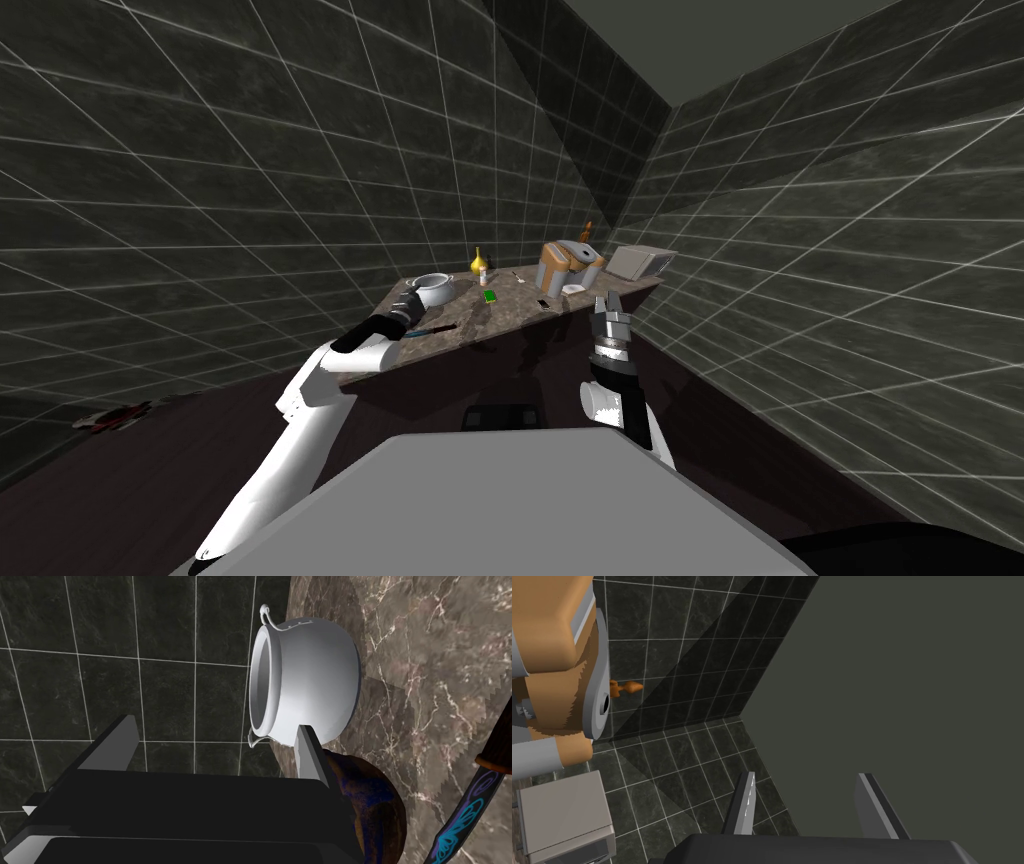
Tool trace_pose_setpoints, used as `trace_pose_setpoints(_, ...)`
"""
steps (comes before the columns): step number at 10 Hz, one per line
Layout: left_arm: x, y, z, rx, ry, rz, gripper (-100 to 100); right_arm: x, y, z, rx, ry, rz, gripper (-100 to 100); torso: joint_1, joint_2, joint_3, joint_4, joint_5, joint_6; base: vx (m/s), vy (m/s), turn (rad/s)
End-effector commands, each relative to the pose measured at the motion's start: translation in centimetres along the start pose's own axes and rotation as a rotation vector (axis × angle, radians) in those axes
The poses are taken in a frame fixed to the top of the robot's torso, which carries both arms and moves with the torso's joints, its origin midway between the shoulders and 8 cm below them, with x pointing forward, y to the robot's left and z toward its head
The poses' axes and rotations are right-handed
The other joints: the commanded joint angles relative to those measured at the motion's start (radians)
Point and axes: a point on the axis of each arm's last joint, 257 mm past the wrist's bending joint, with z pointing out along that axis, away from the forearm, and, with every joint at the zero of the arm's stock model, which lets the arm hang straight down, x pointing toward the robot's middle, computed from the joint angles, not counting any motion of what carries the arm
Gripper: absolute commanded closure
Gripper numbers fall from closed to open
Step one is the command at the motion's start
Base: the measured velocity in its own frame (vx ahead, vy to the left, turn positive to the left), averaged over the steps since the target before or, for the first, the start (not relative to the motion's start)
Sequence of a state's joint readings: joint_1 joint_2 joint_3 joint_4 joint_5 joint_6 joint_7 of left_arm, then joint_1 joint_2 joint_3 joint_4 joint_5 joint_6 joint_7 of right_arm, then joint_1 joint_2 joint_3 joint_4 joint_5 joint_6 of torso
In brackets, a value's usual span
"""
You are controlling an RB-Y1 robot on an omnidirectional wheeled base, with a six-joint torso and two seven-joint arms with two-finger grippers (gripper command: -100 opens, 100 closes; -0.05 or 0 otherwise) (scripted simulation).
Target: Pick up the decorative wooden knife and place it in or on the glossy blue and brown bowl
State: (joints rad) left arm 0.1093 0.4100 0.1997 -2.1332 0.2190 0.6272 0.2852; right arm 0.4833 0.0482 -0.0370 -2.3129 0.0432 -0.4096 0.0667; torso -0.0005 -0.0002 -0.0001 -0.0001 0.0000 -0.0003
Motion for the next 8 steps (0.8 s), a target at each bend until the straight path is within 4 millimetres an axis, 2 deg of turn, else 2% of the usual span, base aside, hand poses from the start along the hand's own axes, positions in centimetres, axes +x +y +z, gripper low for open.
trace_pose_setpoints(1, -1.2, 0.9, 0.1, -0.048, -0.020, -0.024, -100, 0.0, 0.0, 0.0, 0.000, 0.000, 0.000, 0, 0.000, 0.000, 0.000, 0.000, 0.000, 0.000, 0.006, -0.015, -0.074)
trace_pose_setpoints(3, -1.5, 1.9, 0.1, -0.086, -0.032, -0.024, -100, 0.0, 0.0, 0.0, 0.000, 0.000, 0.000, 0, 0.000, 0.000, 0.000, 0.000, 0.000, 0.000, 0.003, -0.010, -0.020)
trace_pose_setpoints(4, -2.6, 2.5, 0.2, -0.119, -0.050, -0.046, -100, 0.0, 0.0, 0.0, 0.000, 0.000, 0.000, 0, 0.000, 0.000, 0.000, 0.000, 0.000, 0.000, 0.005, -0.016, -0.082)
trace_pose_setpoints(6, -2.8, 3.4, 0.0, -0.155, -0.061, -0.046, -100, 0.0, 0.0, 0.0, 0.000, 0.000, 0.000, 0, -0.001, 0.000, 0.000, 0.000, 0.000, 0.000, 0.004, -0.012, -0.021)
trace_pose_setpoints(7, -3.9, 4.1, 0.0, -0.191, -0.081, -0.066, -100, 0.0, 0.0, 0.0, 0.000, 0.000, 0.000, 0, 0.000, 0.000, 0.000, 0.000, 0.000, 0.000, 0.011, -0.017, -0.094)
trace_pose_setpoints(8, -4.1, 4.6, -0.1, -0.210, -0.087, -0.066, -100, 0.0, 0.0, 0.0, 0.000, 0.000, 0.000, 0, 0.000, -0.001, 0.000, 0.000, 0.000, 0.000, 0.011, -0.014, -0.048)
